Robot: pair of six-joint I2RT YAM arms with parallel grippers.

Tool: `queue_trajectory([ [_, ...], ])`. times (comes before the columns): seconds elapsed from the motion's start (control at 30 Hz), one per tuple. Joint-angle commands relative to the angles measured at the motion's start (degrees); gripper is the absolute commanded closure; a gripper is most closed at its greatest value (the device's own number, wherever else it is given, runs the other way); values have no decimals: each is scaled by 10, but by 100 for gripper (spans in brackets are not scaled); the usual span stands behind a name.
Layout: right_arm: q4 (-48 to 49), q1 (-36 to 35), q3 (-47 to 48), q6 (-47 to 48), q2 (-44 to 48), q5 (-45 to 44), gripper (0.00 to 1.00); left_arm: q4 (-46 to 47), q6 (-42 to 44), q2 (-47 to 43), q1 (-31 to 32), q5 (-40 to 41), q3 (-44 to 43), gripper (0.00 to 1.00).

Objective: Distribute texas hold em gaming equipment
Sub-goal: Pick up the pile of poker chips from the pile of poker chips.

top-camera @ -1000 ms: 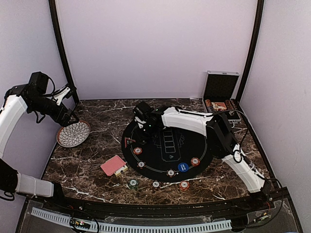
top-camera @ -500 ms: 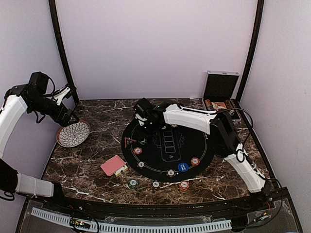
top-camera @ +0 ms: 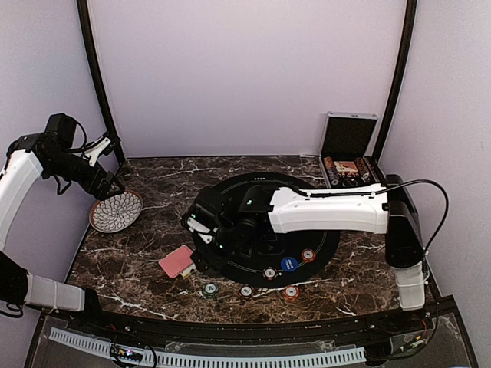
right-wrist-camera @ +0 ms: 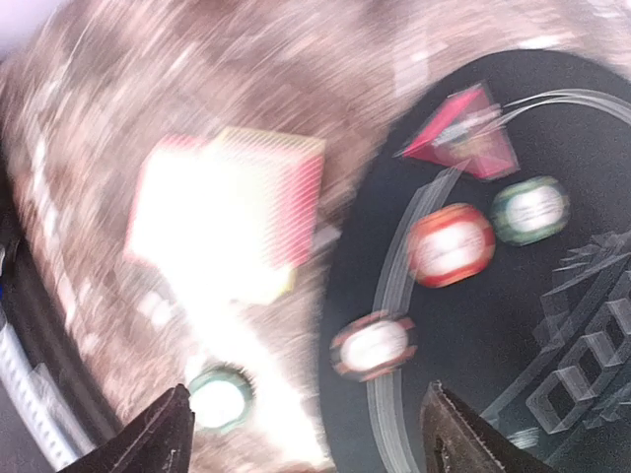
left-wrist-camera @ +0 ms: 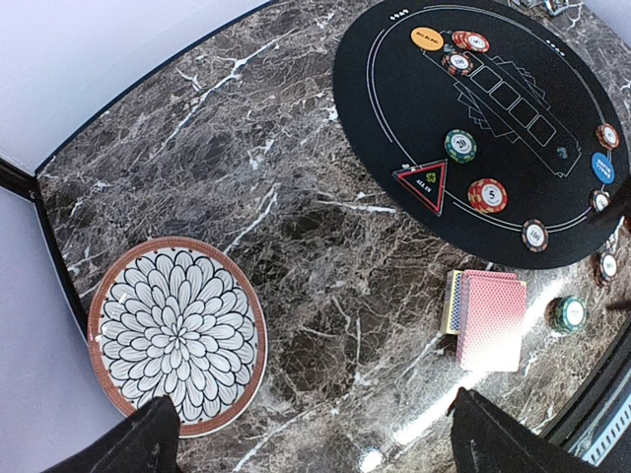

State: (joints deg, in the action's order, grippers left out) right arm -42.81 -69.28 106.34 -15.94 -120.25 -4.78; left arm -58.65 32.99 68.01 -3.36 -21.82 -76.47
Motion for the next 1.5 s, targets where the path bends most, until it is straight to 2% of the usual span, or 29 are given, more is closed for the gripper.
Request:
queue_trajectory([
  [0.0, 0, -33, -42, 4, -5, 35, 16, -15, 2, -14, 1, -5, -8, 1],
  [0.3, -2, -48, -24, 23, -48, 45, 15, -19, 0, -12, 1, -7, -13, 1],
  [0.77, -18, -52, 24, 45, -103, 45, 23, -19, 1, -13, 1, -6, -13, 1],
  [1.17, -23, -53, 14, 58, -120, 45, 27, -19, 2, -14, 1, -7, -10, 1],
  [1.47, -21, -53, 10, 60, -124, 45, 37, -18, 4, -16, 1, -3, -10, 1],
])
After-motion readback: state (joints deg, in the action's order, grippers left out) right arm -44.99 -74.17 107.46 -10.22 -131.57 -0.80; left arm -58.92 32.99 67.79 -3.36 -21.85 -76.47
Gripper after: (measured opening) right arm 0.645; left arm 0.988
